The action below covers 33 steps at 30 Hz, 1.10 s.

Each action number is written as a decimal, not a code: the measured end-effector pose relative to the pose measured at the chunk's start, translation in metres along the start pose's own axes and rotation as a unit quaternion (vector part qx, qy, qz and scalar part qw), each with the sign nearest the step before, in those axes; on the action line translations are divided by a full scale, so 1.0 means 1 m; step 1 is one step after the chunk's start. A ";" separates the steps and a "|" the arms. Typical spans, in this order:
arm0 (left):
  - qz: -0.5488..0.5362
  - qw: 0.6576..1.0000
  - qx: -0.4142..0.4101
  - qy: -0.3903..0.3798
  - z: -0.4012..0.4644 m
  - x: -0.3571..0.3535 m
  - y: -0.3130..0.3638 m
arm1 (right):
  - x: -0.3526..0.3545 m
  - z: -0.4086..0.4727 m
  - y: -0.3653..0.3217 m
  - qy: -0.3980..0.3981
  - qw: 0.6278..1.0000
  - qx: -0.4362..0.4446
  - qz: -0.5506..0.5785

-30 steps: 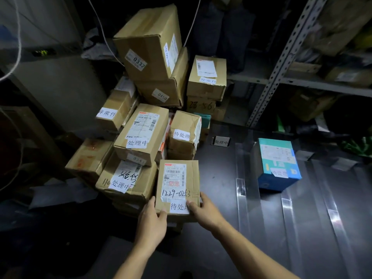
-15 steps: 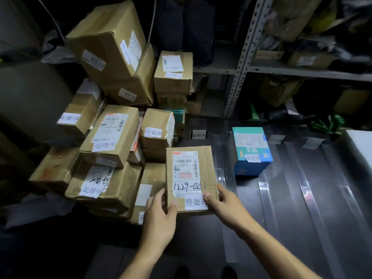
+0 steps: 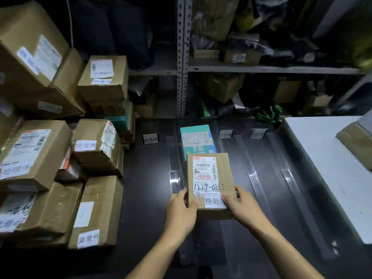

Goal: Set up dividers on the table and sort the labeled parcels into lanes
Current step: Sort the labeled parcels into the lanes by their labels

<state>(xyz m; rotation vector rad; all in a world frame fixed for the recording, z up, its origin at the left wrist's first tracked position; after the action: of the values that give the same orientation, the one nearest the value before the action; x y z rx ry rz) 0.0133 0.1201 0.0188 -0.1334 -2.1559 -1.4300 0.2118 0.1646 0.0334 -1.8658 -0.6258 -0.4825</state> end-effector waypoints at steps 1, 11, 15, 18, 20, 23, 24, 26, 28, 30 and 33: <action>0.017 1.000 0.006 -0.009 0.002 -0.009 -0.001 | 0.001 0.005 0.004 -0.010 1.000 -0.007 -0.018; 0.240 0.967 0.080 -0.034 0.030 -0.045 -0.013 | -0.032 0.057 0.037 -0.086 0.981 -0.068 -0.162; 0.303 0.947 0.093 -0.056 0.040 -0.060 -0.011 | -0.043 0.075 0.045 -0.083 0.975 -0.074 -0.194; 0.327 0.936 0.098 -0.083 0.044 -0.074 -0.010 | -0.049 0.083 0.050 -0.090 0.969 -0.074 -0.217; 0.323 0.935 0.107 -0.095 0.045 -0.082 -0.013 | -0.053 0.087 0.053 -0.093 0.967 -0.079 -0.222; 0.294 0.939 0.138 -0.115 0.043 -0.093 -0.022 | -0.057 0.089 0.056 -0.100 0.965 -0.086 -0.225; 0.280 0.940 0.148 -0.123 0.042 -0.096 -0.026 | -0.059 0.089 0.058 -0.105 0.964 -0.087 -0.227; 0.252 0.943 0.168 -0.138 0.040 -0.100 -0.032 | -0.062 0.088 0.061 -0.116 0.961 -0.090 -0.234; 0.224 0.944 0.186 -0.156 0.038 -0.103 -0.037 | -0.065 0.087 0.066 -0.129 0.959 -0.095 -0.233; 0.197 0.943 0.201 -0.175 0.035 -0.106 -0.039 | -0.068 0.086 0.069 -0.139 0.959 -0.092 -0.230; 0.165 0.946 0.211 -0.184 0.028 -0.107 -0.037 | -0.066 0.083 0.068 -0.139 0.959 -0.086 -0.232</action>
<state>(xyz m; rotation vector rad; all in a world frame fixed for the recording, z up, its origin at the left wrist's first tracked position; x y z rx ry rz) 0.0789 0.1511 -0.0722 -0.6091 -2.5373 -0.7773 0.2054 0.2088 -0.0848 -1.9676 -1.2609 -0.5958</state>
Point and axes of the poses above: each hand's wrist, its own z-axis towards the middle knuckle, its own x-axis out of the back of the hand, y = z × x, the point moved 7 cm from there along z, towards the middle knuckle, and after that the axes turned 4 degrees about y, right-handed, at the moved point
